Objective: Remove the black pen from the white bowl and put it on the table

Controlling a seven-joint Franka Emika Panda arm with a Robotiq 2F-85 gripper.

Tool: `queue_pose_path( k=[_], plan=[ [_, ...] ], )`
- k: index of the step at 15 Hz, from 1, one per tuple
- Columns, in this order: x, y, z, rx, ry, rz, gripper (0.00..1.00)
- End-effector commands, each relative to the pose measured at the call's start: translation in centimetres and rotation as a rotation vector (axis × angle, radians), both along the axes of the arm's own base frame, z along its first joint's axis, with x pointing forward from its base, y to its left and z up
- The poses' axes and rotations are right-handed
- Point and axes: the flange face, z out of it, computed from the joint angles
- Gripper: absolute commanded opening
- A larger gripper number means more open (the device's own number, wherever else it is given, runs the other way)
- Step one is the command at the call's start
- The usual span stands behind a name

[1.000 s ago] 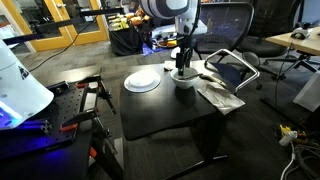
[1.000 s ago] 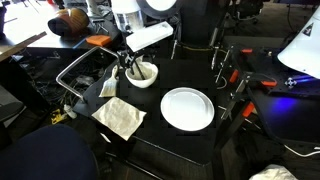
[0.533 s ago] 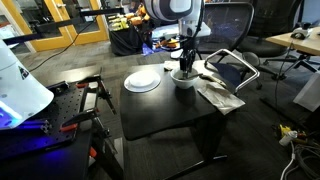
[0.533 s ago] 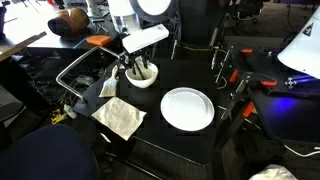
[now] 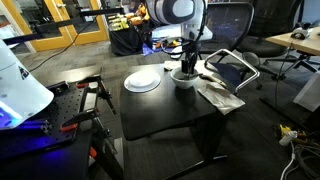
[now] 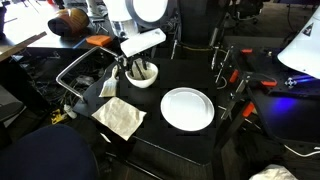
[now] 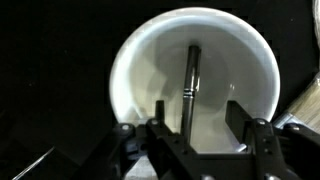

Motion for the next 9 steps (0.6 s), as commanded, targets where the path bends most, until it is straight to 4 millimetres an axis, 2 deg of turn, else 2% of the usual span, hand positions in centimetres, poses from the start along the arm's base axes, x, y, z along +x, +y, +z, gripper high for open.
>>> queue_pose_path(
  k=[1, 6, 8, 9],
  plan=[
    [0.8, 0.1, -0.7, -0.002, -0.009, -0.023, 0.40],
    [0.7, 0.0, -0.6, -0.006, -0.009, -0.023, 0.02],
    [0.3, -0.2, 0.2, -0.009, -0.020, -0.027, 0.00],
    [0.2, -0.2, 0.7, -0.013, -0.026, -0.027, 0.03]
  ],
)
